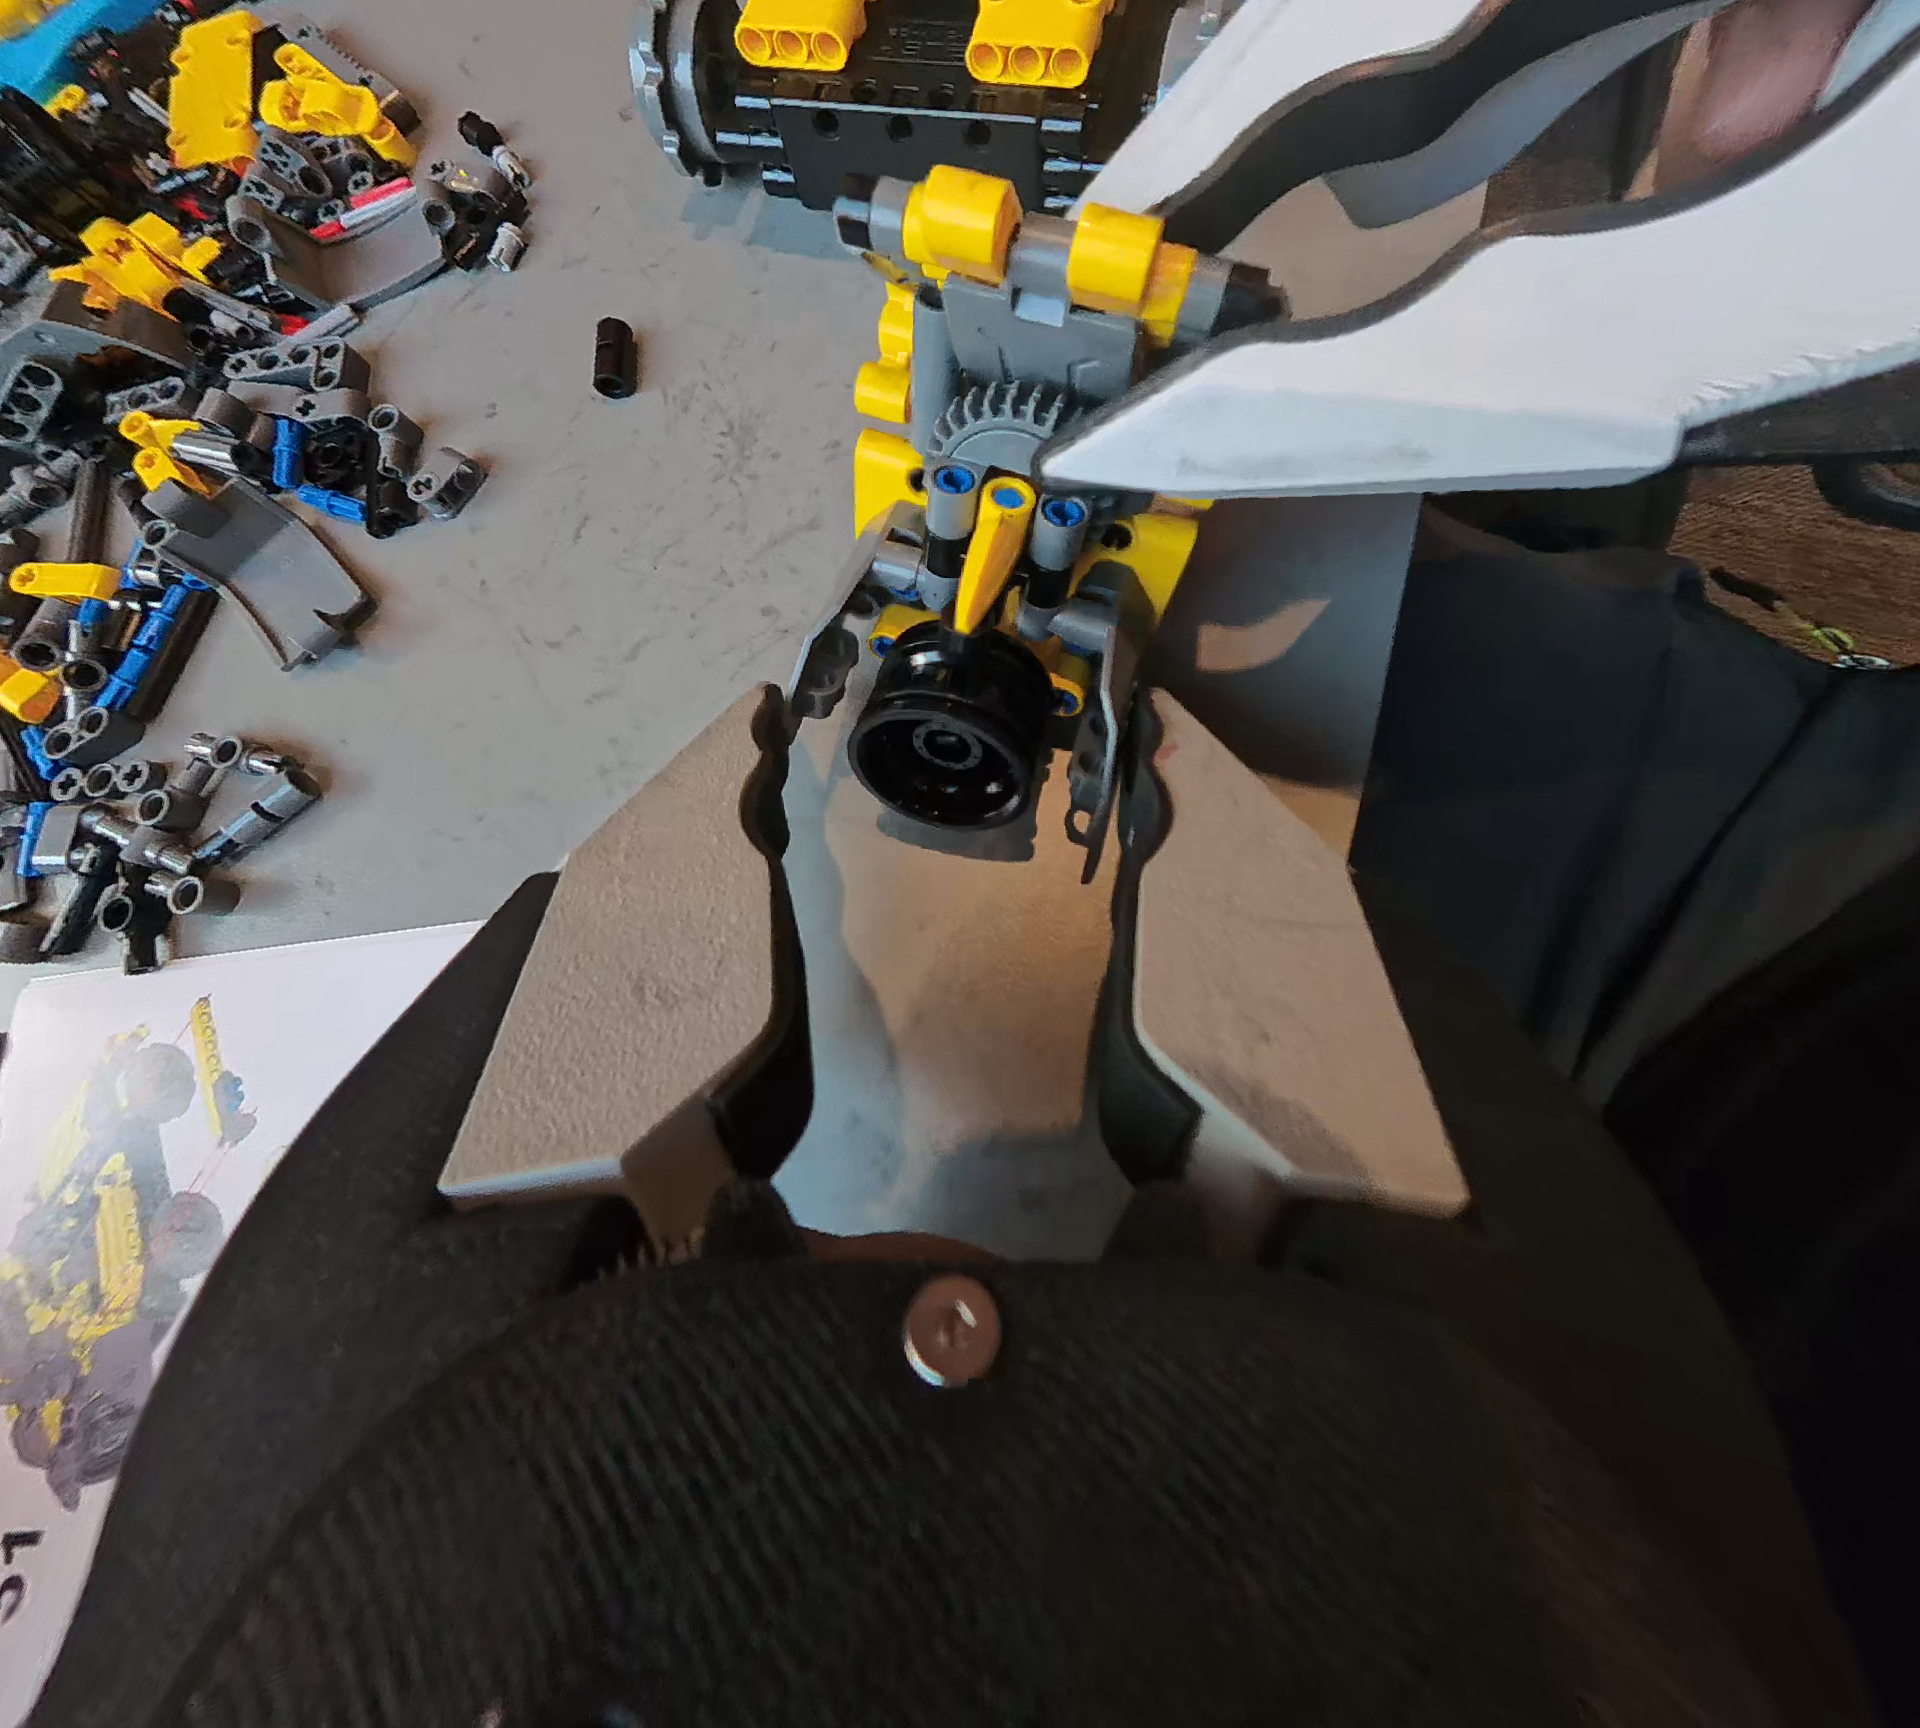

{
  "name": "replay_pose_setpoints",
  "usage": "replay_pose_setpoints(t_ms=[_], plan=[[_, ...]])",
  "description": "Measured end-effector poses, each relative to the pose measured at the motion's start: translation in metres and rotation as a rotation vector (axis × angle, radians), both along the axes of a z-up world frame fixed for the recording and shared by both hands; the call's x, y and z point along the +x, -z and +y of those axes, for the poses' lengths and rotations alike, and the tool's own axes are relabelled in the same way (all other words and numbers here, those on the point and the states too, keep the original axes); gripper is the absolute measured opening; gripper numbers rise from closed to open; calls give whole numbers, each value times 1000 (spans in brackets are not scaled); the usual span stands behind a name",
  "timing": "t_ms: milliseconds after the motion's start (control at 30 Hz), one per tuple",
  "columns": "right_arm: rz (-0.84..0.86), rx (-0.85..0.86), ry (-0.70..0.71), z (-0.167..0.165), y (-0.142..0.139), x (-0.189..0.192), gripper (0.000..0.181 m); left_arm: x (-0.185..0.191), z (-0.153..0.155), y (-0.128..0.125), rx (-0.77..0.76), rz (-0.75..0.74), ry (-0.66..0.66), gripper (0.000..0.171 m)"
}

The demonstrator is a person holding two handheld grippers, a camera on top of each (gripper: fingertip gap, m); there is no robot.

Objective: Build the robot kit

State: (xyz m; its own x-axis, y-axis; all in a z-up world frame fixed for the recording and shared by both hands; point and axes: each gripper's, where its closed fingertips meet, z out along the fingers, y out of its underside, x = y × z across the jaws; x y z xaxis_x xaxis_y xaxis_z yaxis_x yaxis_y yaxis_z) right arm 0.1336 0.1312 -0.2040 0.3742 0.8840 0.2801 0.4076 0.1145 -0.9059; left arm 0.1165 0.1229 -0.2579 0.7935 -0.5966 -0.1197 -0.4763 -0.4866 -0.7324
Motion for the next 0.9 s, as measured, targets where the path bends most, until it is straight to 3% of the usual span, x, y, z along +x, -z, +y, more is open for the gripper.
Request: replay_pose_setpoints(t_ms=[633,900], plan=[[9,107,8,1,-43,-19,14,-10,8,-41,228,-141,2,60],[127,10,-41,-2,-57,-14,24,-18,10,-49,263,-179,-32,58]])
